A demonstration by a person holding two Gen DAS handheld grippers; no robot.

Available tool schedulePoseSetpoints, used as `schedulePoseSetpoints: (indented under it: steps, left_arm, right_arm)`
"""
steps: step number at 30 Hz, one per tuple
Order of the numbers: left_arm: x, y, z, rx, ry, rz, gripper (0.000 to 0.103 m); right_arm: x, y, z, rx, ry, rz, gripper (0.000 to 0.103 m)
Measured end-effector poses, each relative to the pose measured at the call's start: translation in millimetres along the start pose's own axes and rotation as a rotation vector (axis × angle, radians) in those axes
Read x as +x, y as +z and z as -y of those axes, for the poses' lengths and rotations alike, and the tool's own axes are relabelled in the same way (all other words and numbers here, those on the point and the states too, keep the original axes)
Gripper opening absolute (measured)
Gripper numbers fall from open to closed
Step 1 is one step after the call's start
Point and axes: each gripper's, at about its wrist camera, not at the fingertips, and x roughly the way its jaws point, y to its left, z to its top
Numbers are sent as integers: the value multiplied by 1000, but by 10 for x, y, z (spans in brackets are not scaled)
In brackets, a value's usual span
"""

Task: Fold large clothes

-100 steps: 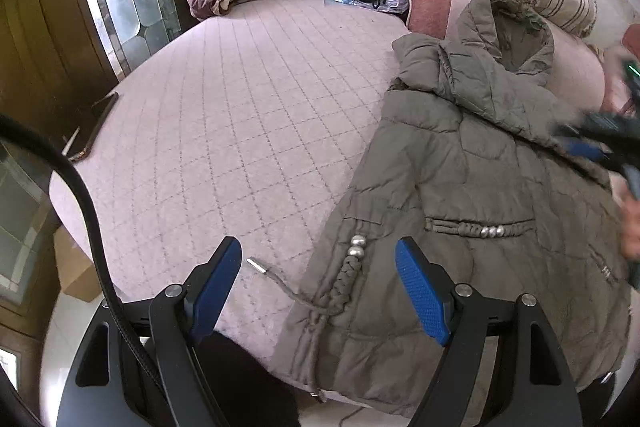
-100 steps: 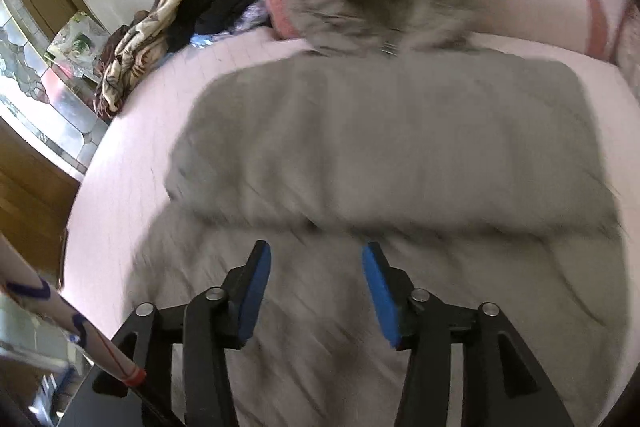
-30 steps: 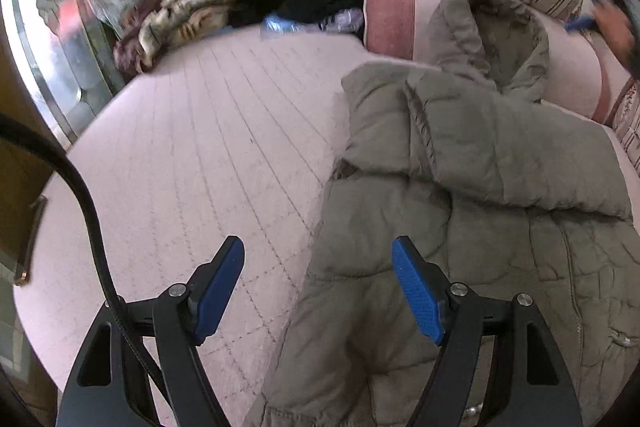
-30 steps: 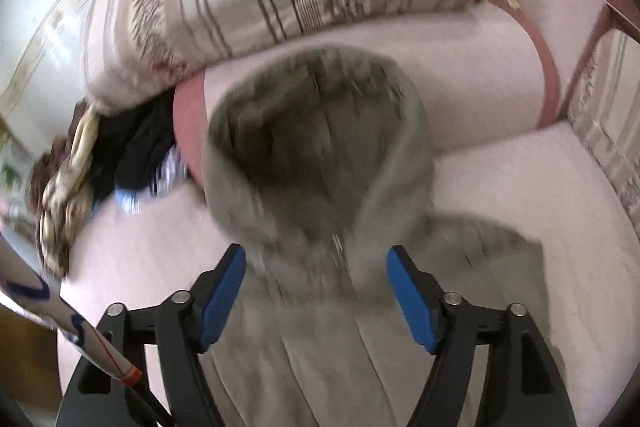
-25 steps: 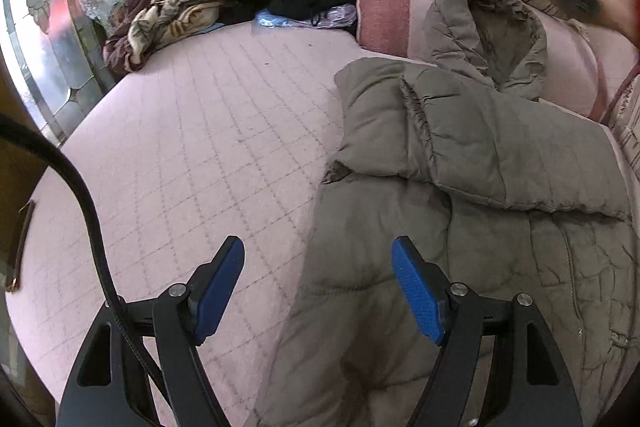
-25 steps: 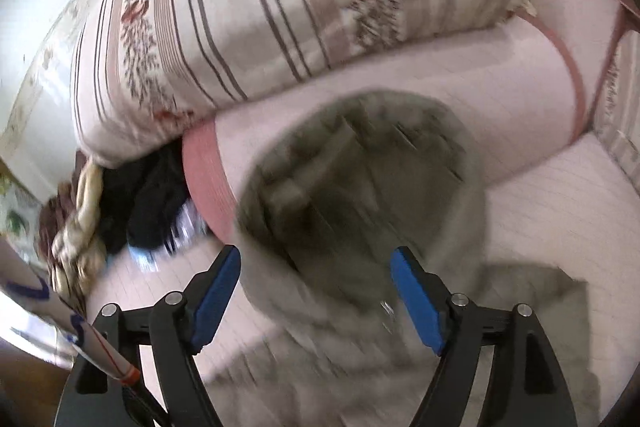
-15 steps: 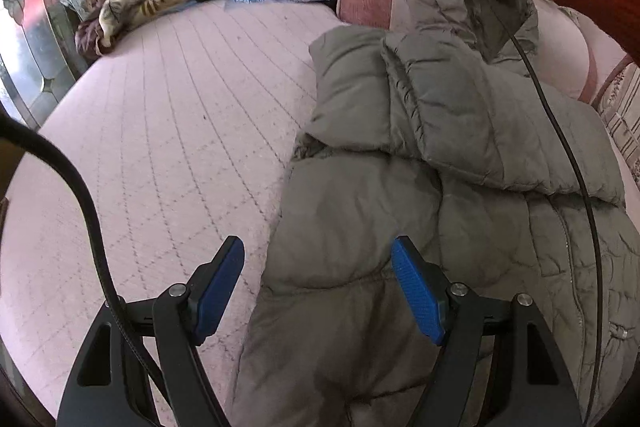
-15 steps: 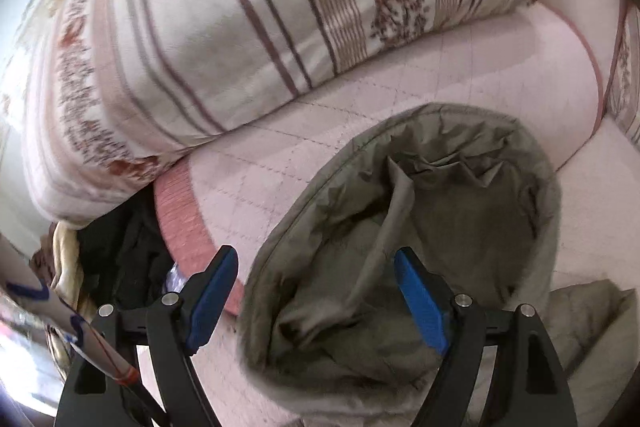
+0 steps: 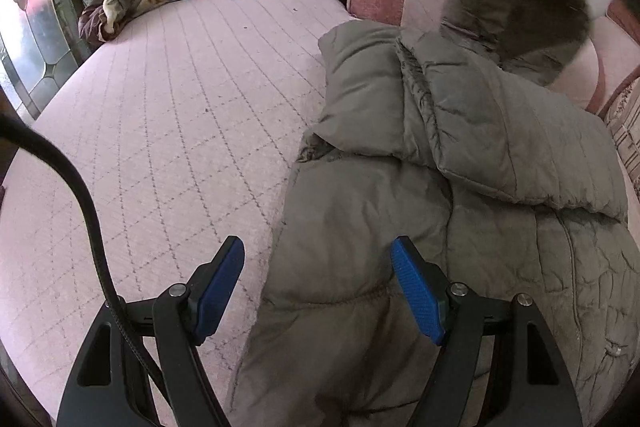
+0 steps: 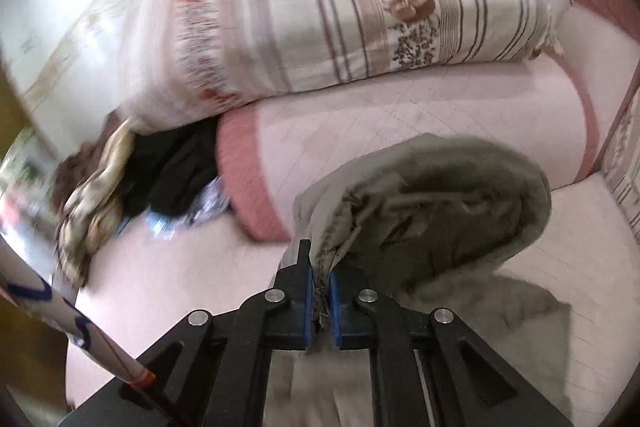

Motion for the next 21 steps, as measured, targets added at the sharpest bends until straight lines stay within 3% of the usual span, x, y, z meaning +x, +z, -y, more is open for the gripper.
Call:
schedulePoseSetpoints:
  steps: [5, 9, 13, 17, 21]
  left_arm:
    - [-122, 28, -249, -74, 0, 16, 75]
    - [-273, 42, -494, -137, 25, 58, 75]
    - [-324, 41, -630, -174, 46, 70, 75]
    - [-345, 10, -673, -189, 67, 71, 75]
    - [-385, -12, -669, -179, 92, 86, 75]
  right_arm:
    - [-778, -906, 15, -60, 41, -20, 6]
    - [-983, -1674, 97, -59, 72, -87, 6]
    - [-560, -2321, 145, -3, 60, -201, 6]
    - [15, -2589, 110, 3, -17, -263, 6]
    - [286, -2654, 146, 7, -49, -295, 7]
